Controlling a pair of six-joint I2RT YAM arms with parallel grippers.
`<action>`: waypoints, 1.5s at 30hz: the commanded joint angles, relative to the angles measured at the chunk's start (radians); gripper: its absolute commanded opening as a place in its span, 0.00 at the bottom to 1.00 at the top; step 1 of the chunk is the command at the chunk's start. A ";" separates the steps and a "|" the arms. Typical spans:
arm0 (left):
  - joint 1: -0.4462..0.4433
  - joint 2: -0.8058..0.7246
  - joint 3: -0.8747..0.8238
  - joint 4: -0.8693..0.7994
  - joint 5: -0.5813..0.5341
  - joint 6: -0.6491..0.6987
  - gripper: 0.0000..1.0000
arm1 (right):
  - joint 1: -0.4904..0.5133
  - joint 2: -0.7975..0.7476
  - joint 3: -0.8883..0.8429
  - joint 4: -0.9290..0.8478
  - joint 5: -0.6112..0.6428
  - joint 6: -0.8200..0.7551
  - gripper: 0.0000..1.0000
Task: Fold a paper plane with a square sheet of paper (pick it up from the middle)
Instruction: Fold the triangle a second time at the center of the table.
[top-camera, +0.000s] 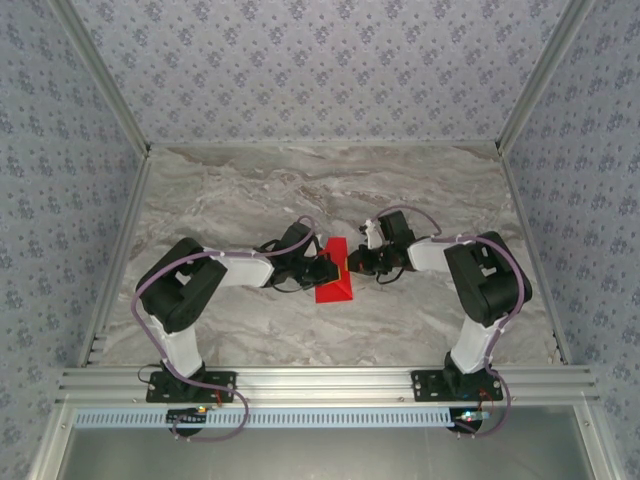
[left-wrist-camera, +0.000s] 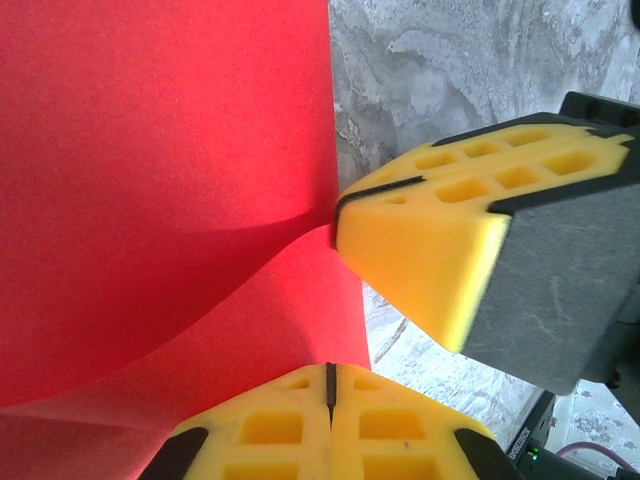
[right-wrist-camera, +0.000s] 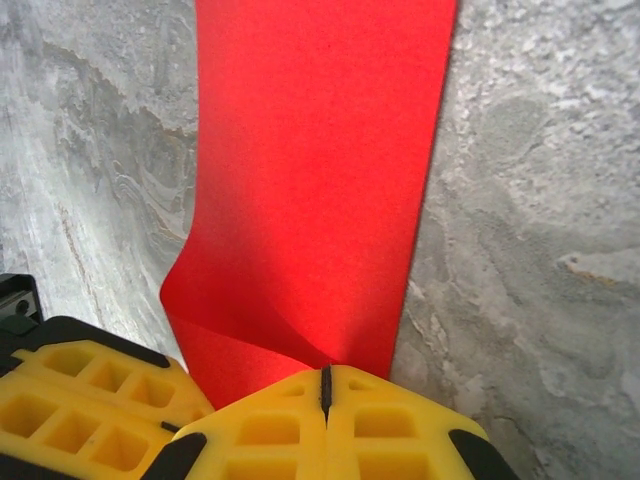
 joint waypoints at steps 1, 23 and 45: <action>-0.008 -0.015 0.001 0.016 -0.003 0.026 0.02 | 0.002 -0.038 -0.002 -0.030 0.004 -0.021 0.04; -0.008 0.014 0.008 -0.003 -0.010 0.026 0.02 | 0.003 0.020 -0.001 -0.030 0.028 -0.014 0.04; -0.008 0.031 0.011 -0.031 -0.024 0.037 0.02 | 0.008 -0.007 -0.018 -0.058 0.048 -0.013 0.04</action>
